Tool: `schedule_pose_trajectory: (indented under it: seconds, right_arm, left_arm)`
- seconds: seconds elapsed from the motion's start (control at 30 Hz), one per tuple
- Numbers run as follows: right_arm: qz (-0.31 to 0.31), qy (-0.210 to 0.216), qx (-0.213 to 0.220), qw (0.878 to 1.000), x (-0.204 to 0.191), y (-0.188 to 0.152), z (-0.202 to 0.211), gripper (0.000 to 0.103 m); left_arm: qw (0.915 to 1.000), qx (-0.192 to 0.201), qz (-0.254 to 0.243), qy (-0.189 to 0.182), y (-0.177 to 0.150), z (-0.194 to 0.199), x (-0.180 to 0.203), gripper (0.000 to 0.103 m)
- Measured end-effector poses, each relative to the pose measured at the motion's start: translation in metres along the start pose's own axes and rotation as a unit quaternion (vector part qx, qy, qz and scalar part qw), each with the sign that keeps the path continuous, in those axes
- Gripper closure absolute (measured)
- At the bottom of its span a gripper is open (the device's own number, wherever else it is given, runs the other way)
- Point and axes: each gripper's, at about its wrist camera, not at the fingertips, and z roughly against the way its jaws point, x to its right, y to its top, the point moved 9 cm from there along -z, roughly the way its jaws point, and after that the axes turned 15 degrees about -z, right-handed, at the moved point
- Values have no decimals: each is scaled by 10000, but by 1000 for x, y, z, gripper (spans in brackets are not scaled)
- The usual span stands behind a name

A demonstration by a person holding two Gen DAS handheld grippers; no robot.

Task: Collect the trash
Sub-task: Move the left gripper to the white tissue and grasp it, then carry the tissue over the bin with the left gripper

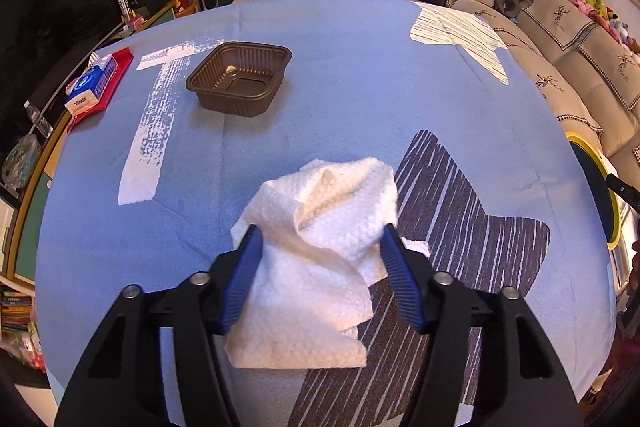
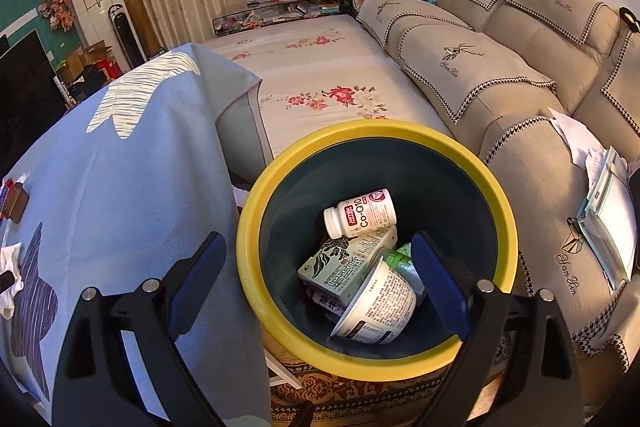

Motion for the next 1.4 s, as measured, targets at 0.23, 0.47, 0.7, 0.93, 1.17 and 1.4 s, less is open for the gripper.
schedule_pose_trajectory:
  seconds: [0.23,0.47,0.7,0.93,1.17,1.4]
  right_arm:
    - [-8,89,33,10000,1,1,6,14]
    - [-148,180,121,9997,14,4,16,14]
    - [-319,163,282,9990,40,7,29,14]
    - [-657,168,378,9970,81,10,42,14]
    - [-1049,27,426,9936,131,10,49,14]
    - [-1388,-131,376,9895,176,4,46,14]
  left_arm:
    - [9997,198,-125,32,7,16,1,90]
    - [9964,669,-510,141,37,56,24,92]
    - [9894,1056,-998,-42,88,78,83,92]
    - [9773,1056,-1698,-694,135,68,183,92]
    - [9553,1012,-2352,-1480,171,53,305,92]
    - [9407,903,-2673,-1884,198,29,405,92]
